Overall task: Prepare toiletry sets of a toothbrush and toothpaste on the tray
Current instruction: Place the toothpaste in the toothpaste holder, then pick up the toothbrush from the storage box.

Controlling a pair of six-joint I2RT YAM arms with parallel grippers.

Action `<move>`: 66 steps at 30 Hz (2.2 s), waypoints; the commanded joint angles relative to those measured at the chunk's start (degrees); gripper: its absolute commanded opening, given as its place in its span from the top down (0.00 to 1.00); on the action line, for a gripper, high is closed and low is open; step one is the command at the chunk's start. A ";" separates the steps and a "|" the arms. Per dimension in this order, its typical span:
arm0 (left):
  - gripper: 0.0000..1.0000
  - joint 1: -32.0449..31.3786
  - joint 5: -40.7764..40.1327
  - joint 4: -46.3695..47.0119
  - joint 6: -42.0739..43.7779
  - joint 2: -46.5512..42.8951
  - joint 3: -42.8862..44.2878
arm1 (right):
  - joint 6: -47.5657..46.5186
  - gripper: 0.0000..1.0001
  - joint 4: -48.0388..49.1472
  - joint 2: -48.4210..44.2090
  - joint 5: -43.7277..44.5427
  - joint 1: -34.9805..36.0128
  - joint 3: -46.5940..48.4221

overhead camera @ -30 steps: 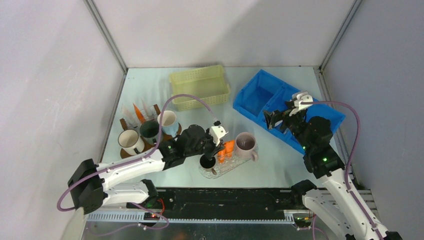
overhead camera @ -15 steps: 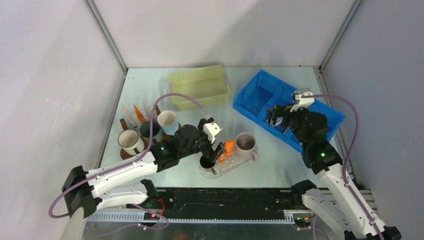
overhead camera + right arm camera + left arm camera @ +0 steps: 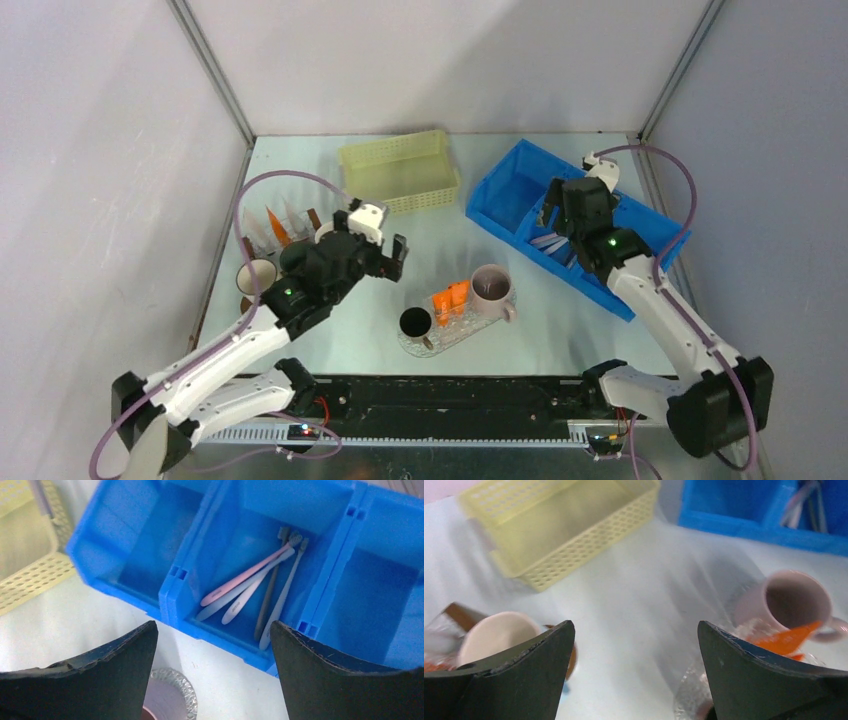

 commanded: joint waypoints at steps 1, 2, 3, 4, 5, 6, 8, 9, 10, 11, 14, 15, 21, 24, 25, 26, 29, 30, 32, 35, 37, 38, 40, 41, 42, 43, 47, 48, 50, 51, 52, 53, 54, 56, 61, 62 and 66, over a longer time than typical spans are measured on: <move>0.00 4.80 -6.20 -0.90 -2.89 -5.85 -1.66 | 11.78 0.16 -4.69 5.68 6.76 -0.72 5.05; 0.00 5.49 -6.48 -0.68 -3.00 -6.63 -2.34 | 13.47 0.16 -6.06 6.78 7.34 -1.14 5.65; 0.00 6.78 -7.30 -0.38 -3.09 -8.24 -3.16 | 16.99 0.17 -6.90 9.34 8.13 -1.36 6.94; 0.00 7.32 -7.82 -0.26 -3.27 -9.14 -3.64 | 18.75 0.17 -9.01 10.63 8.29 -2.00 7.65; 0.00 8.29 -9.24 0.19 -3.36 -10.56 -4.63 | 22.31 0.19 -10.22 13.51 8.25 -2.31 9.53; 0.00 8.60 -9.84 0.42 -3.38 -11.31 -5.12 | 24.01 0.19 -12.65 14.92 8.08 -2.90 10.53; 0.00 9.58 -11.22 1.19 -3.37 -13.33 -6.66 | 28.88 0.22 -15.25 19.24 7.69 -3.56 12.83; 0.00 10.09 -11.54 1.78 -3.32 -14.44 -7.41 | 30.02 0.23 -15.85 21.80 7.54 -3.75 14.03; 0.00 10.34 -11.75 2.01 -3.28 -14.97 -7.74 | 31.99 0.24 -16.85 23.06 7.21 -4.16 14.54; 0.00 10.65 -11.85 2.45 -3.23 -15.78 -8.18 | 33.02 0.27 -17.17 25.43 6.95 -4.45 15.53; 0.00 10.90 -12.17 2.90 -2.62 -16.93 -8.49 | 38.48 0.34 -19.18 30.63 5.58 -5.57 17.10; 0.00 10.95 -12.27 3.09 -2.46 -17.04 -8.50 | 39.56 0.36 -20.29 31.60 5.30 -5.90 17.85; 0.00 11.15 -12.77 4.88 -1.54 -17.97 -9.47 | 46.22 0.53 -22.21 37.96 3.06 -8.17 19.58; 0.00 11.26 -12.61 6.09 -1.40 -17.65 -10.01 | 47.92 0.57 -22.10 40.01 1.59 -9.16 19.66; 0.00 11.32 -12.59 6.36 -1.26 -17.49 -10.05 | 48.46 0.57 -22.19 40.38 1.06 -9.60 19.64; 0.00 11.40 -12.53 6.74 -1.17 -17.16 -10.15 | 48.77 0.58 -22.30 41.21 0.84 -9.81 19.64; 0.00 11.56 -12.36 7.36 -0.81 -16.50 -10.22 | 49.78 0.59 -23.07 43.07 -0.28 -10.67 19.65; 0.00 11.66 -12.28 7.74 -0.72 -16.34 -10.34 | 49.95 0.61 -23.46 43.32 -0.44 -10.73 19.67; 0.00 11.83 -11.96 8.26 -0.64 -16.17 -10.51 | 49.88 0.64 -23.89 43.75 -0.25 -10.95 19.69; 0.00 12.21 -11.37 8.79 -0.63 -15.90 -10.55 | 48.52 0.64 -25.27 43.61 1.35 -10.73 20.65; 0.01 12.48 -11.07 9.21 -0.63 -15.76 -10.66 | 47.70 0.62 -27.46 43.66 3.82 -10.18 22.82; 0.00 12.54 -10.98 9.45 -0.63 -15.76 -10.77 | 47.51 0.61 -29.13 43.70 4.77 -9.77 23.33; 0.01 12.72 -10.79 9.93 -0.70 -15.76 -11.10 | 47.21 0.59 -31.48 44.15 6.92 -9.30 24.71; 0.00 12.98 -10.57 10.10 -0.71 -15.82 -11.35 | 47.56 0.57 -32.14 44.57 7.71 -9.26 25.39; 0.01 13.06 -10.37 10.12 -0.78 -15.88 -11.47 | 47.88 0.57 -33.38 45.05 8.17 -9.18 25.67; 0.00 13.22 -10.23 10.14 -0.80 -15.94 -11.71 | 47.91 0.56 -33.88 45.32 8.35 -9.20 26.16; 0.01 13.94 -9.43 10.22 -0.87 -16.25 -11.95 | 48.39 0.55 -34.97 46.91 8.63 -9.64 26.80; 0.01 14.17 -9.20 10.23 -1.00 -16.30 -12.03 | 48.62 0.55 -34.89 47.50 7.99 -9.87 26.82; 0.01 14.29 -8.72 10.19 -1.23 -16.48 -12.17 | 48.91 0.55 -34.82 48.23 7.24 -10.26 26.82; 0.01 14.41 -8.62 10.23 -1.42 -16.56 -12.21 | 48.95 0.55 -34.77 48.45 7.01 -10.45 26.82; 0.01 14.46 -8.38 11.02 -1.51 -16.66 -12.25 | 48.98 0.55 -34.71 48.83 6.61 -10.54 26.78; 0.01 14.50 -8.27 11.62 -1.69 -16.69 -12.34 | 48.99 0.55 -34.57 49.05 6.39 -10.67 26.80; 0.01 14.53 -8.12 11.84 -1.73 -16.71 -12.41 | 48.81 0.55 -34.43 49.62 5.80 -10.78 26.75; 0.01 14.59 -7.95 11.97 -1.93 -16.77 -12.45 | 48.84 0.55 -34.07 50.51 4.71 -11.07 26.75; 0.01 14.62 -7.86 12.08 -2.19 -16.76 -12.59 | 48.24 0.57 -31.20 51.96 0.45 -12.41 25.27; 0.01 14.69 -7.88 12.13 -2.20 -16.79 -12.67 | 48.09 0.59 -30.42 51.85 0.23 -12.63 24.79; 0.01 14.80 -8.04 12.37 -2.30 -16.87 -12.86 | 46.57 0.67 -29.45 51.48 0.28 -13.06 24.22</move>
